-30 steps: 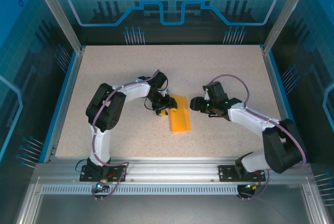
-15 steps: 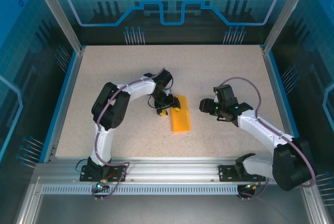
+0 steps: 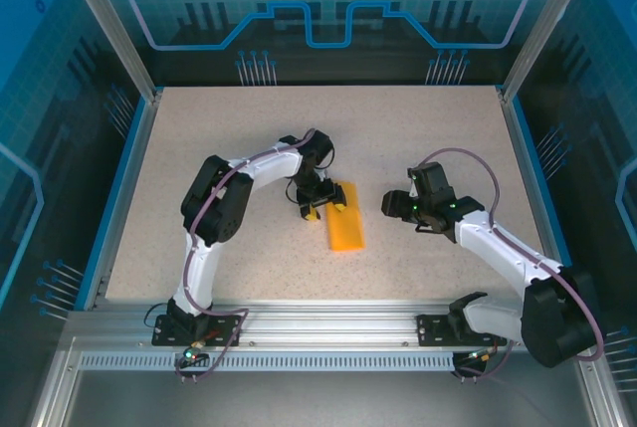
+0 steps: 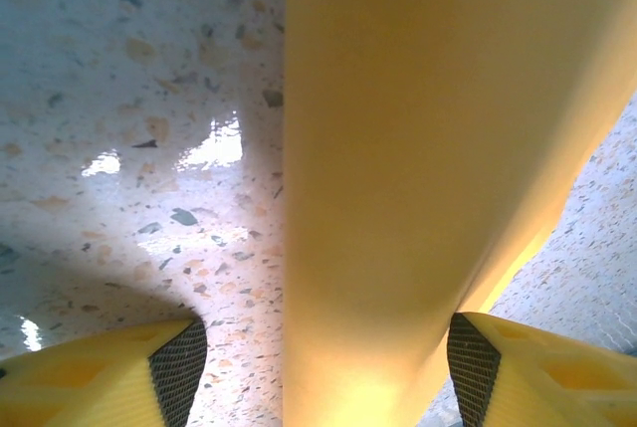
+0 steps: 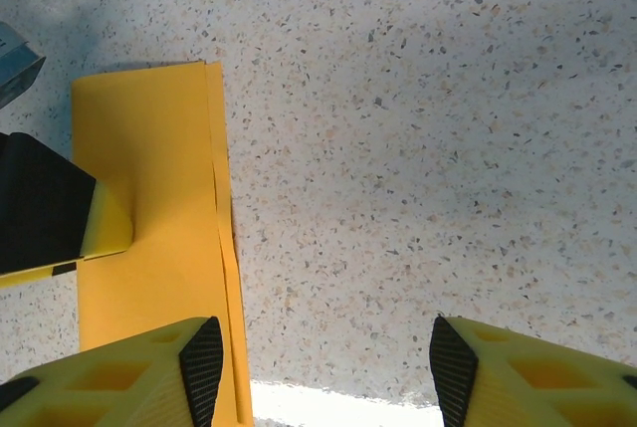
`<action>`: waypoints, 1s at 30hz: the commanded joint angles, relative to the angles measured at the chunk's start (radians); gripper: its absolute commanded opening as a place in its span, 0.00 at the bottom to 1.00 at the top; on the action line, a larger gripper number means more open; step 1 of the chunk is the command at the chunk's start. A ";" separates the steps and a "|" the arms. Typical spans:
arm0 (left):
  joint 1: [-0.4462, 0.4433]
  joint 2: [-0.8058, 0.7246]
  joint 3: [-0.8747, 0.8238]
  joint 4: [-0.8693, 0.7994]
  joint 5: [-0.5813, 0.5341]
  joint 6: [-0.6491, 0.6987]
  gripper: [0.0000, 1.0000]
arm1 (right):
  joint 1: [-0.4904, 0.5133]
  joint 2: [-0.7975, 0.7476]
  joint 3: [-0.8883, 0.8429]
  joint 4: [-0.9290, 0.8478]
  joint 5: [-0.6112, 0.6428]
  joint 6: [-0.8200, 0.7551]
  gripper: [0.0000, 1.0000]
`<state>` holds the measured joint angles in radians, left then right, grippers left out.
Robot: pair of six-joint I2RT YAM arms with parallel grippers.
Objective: Fold a paper plane with a square sheet of paper (fold left side to right side)
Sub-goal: First fold in half a square sheet of paper at the center of the table.
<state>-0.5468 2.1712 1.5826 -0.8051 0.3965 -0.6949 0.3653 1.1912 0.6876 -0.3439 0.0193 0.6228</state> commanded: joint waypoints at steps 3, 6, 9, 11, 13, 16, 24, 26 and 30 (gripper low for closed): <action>-0.080 0.134 -0.016 0.177 0.048 -0.006 0.71 | -0.012 -0.018 -0.008 -0.023 0.004 -0.017 0.60; -0.084 0.142 -0.006 0.169 0.046 -0.002 0.71 | -0.011 -0.018 -0.005 -0.023 0.004 -0.017 0.60; -0.088 0.152 0.010 0.150 0.040 0.014 0.71 | -0.011 -0.016 -0.005 -0.021 0.001 -0.018 0.60; -0.095 0.157 0.022 0.133 0.030 0.028 0.71 | -0.011 -0.016 -0.005 -0.021 0.001 -0.020 0.60; -0.100 0.163 0.034 0.120 0.025 0.044 0.72 | -0.012 -0.015 -0.005 -0.023 0.000 -0.022 0.60; -0.103 0.168 0.048 0.105 0.015 0.055 0.72 | -0.012 -0.015 -0.003 -0.023 -0.003 -0.023 0.60; -0.108 0.180 0.058 0.107 0.015 0.051 0.72 | -0.012 -0.018 -0.004 -0.023 -0.010 -0.023 0.61; -0.107 0.183 0.062 0.106 0.015 0.047 0.72 | -0.012 -0.021 -0.005 -0.024 -0.010 -0.023 0.61; -0.108 0.190 0.069 0.109 0.015 0.032 0.72 | -0.012 -0.025 -0.005 -0.028 -0.011 -0.021 0.61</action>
<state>-0.5774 2.2223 1.6802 -0.9047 0.3351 -0.6796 0.3656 1.1873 0.6876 -0.3511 0.0189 0.6155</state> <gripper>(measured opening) 0.720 0.605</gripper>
